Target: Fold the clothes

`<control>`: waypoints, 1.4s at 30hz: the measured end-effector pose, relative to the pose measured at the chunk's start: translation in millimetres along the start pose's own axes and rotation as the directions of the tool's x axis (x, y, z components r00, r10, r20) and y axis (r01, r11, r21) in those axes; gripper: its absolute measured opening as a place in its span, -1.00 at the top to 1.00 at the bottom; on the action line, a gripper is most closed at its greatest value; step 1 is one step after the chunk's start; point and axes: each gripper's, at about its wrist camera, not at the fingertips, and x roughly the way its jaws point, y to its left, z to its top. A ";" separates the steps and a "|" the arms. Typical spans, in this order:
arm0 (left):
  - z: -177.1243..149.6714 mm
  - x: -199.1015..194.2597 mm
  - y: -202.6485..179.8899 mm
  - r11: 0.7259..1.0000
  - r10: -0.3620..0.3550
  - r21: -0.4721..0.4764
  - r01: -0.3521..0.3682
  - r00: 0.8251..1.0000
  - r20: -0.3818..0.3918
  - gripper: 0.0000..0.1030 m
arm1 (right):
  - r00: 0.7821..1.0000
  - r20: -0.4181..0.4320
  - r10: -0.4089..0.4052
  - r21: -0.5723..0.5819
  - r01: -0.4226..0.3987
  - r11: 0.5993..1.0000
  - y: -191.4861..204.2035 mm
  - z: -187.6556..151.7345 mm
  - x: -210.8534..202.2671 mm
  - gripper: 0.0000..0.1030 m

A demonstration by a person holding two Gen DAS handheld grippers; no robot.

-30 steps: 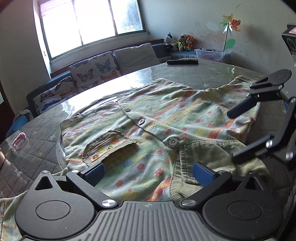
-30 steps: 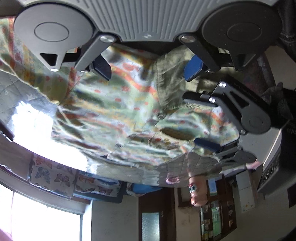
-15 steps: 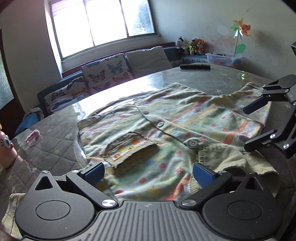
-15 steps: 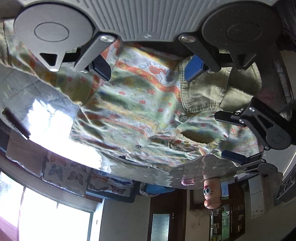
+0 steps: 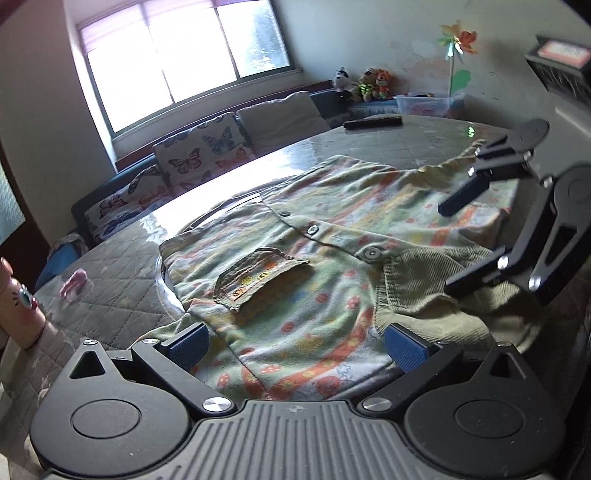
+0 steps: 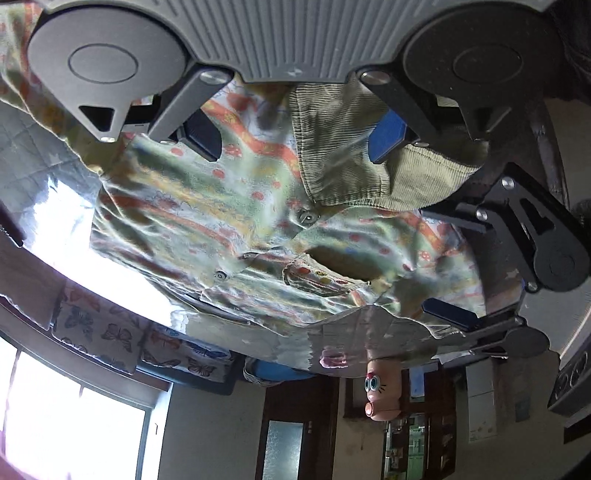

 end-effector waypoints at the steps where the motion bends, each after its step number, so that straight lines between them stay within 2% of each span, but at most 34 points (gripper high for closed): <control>1: -0.6 0.5 -0.7 1.000 0.002 0.009 -0.002 1.000 -0.001 -1.00 | 1.000 0.012 0.001 0.014 -0.001 1.000 -2.1 1.0 -3.8 -0.72; 5: -0.1 0.3 3.4 1.000 0.017 0.002 -0.017 1.000 0.000 -1.00 | 0.999 0.043 0.020 0.033 -0.022 0.999 -2.0 7.3 -11.6 -0.70; 8: 1.9 -1.8 6.5 1.000 0.026 -0.014 -0.025 1.000 0.009 -1.00 | 0.997 0.062 0.048 0.031 -0.050 0.998 1.3 13.1 -15.4 -0.47; 10: 2.4 -2.0 6.5 1.000 0.024 -0.017 -0.024 1.000 0.012 -1.00 | 0.995 0.063 0.072 0.026 -0.074 0.997 5.0 16.1 -14.9 -0.28; 14: 2.7 -1.5 4.8 1.000 0.017 -0.014 -0.017 1.000 0.016 -1.00 | 0.990 0.010 0.144 0.003 -0.144 0.990 19.7 17.5 0.8 0.30; 15: 2.7 -1.4 4.4 1.000 0.015 -0.013 -0.015 1.000 0.017 -1.00 | 0.989 -0.005 0.150 -0.003 -0.150 0.989 23.0 16.7 4.5 0.44; 16: 2.8 -1.2 4.0 1.000 0.013 -0.012 -0.013 1.000 0.018 -1.00 | 0.989 -0.014 0.150 -0.006 -0.150 0.989 24.9 15.1 6.9 0.51; 18: 2.9 -1.0 3.1 1.000 0.010 -0.011 -0.010 1.000 0.019 -1.00 | 0.989 -0.020 0.146 -0.003 -0.146 0.989 25.7 13.2 8.1 0.84; 27: 1.7 0.9 1.1 1.000 -0.001 -0.009 0.001 1.000 0.020 -1.00 | 0.972 0.077 0.221 0.151 -0.231 0.961 5.9 22.3 -7.4 0.91; 32: 2.1 -1.3 2.2 1.000 0.000 -0.016 0.000 1.000 0.023 -1.00 | 0.970 0.026 0.243 0.153 -0.244 0.958 13.2 12.1 11.6 0.83; 42: 23.2 -3.3 18.2 0.997 0.033 -0.072 -0.027 0.997 0.075 -1.00 | 0.973 0.075 0.220 0.158 -0.230 0.960 3.3 11.7 -15.5 0.79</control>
